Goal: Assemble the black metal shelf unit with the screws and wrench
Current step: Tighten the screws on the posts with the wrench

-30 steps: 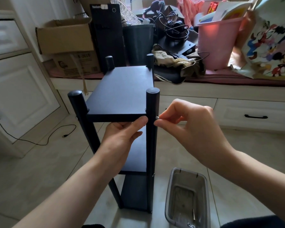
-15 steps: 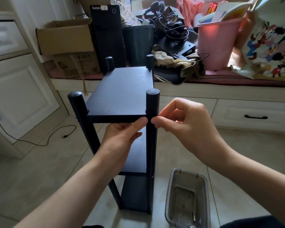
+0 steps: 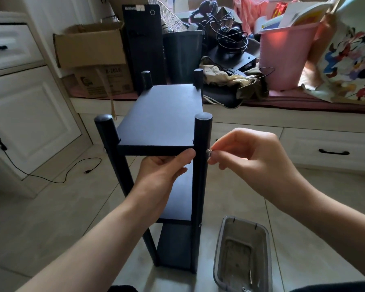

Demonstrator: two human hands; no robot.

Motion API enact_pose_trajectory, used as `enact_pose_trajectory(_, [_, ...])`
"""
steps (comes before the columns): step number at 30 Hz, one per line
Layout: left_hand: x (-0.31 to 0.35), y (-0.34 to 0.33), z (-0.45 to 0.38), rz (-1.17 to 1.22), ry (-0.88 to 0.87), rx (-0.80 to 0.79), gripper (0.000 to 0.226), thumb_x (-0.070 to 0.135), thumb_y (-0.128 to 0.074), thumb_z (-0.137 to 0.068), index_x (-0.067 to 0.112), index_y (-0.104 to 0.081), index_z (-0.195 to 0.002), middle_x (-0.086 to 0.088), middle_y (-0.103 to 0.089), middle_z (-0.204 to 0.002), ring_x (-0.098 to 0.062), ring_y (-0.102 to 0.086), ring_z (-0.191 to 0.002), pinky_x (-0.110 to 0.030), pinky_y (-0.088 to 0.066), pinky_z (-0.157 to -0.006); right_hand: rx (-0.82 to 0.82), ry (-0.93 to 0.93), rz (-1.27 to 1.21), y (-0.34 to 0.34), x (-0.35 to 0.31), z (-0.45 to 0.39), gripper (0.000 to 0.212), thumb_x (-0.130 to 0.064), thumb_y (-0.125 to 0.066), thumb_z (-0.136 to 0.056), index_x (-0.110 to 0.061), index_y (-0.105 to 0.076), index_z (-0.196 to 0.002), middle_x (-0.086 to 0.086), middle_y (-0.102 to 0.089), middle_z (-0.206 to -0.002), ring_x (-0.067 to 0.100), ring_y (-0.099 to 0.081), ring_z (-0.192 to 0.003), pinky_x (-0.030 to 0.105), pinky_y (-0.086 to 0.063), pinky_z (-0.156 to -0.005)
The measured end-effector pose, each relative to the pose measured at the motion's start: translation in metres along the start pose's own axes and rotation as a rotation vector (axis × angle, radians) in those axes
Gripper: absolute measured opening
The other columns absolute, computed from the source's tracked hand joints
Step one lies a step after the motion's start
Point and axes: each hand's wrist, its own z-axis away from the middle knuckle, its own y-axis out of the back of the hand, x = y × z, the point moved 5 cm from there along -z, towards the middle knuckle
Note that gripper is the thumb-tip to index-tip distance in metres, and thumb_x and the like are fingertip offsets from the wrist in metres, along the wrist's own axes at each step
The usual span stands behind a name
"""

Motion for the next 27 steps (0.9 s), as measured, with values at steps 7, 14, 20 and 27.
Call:
enact_pose_trajectory(7, [0.001,0.0,-0.001,0.005,-0.02,0.014,0.033,0.045,-0.08,-0.057,0.026,-0.08,-0.083,0.001,-0.077,-0.096,-0.01,-0.071,-0.095,-0.025,-0.046,-0.083,-0.104,-0.255,-0.196,-0.003,0.011,0.0,0.006,-0.015,-0.07,-0.088,-0.011,-0.072,-0.09,0.003,-0.076,-0.081,0.009,-0.067,-0.069,0.027,-0.057,-0.073])
enact_pose_trajectory(14, [0.001,-0.001,0.0,0.014,-0.017,0.02,0.035,0.044,-0.079,-0.055,0.023,-0.078,-0.083,0.003,-0.076,-0.091,-0.009,-0.07,-0.091,-0.025,-0.047,-0.082,-0.076,-0.177,-0.068,-0.004,0.007,-0.002,0.006,-0.017,-0.068,-0.09,-0.017,-0.071,-0.084,-0.001,-0.074,-0.072,0.006,-0.065,-0.064,0.02,-0.054,-0.065])
enact_pose_trajectory(20, [0.002,-0.001,0.001,0.012,-0.012,0.033,0.029,0.043,-0.079,-0.054,0.024,-0.078,-0.076,0.005,-0.074,-0.083,-0.007,-0.069,-0.084,-0.025,-0.047,-0.082,-0.093,-0.222,-0.071,-0.005,0.009,-0.002,0.006,-0.02,-0.069,-0.089,-0.018,-0.069,-0.083,-0.002,-0.072,-0.072,0.006,-0.064,-0.064,0.023,-0.052,-0.067])
enact_pose_trajectory(27, [0.003,-0.002,0.001,-0.002,-0.02,0.039,0.025,0.044,-0.08,-0.053,0.028,-0.079,-0.072,0.009,-0.073,-0.079,-0.005,-0.068,-0.078,-0.024,-0.047,-0.08,-0.036,-0.068,0.076,-0.005,0.004,-0.006,0.01,-0.017,-0.07,-0.088,-0.019,-0.065,-0.079,-0.004,-0.071,-0.068,0.006,-0.064,-0.063,0.018,-0.051,-0.065])
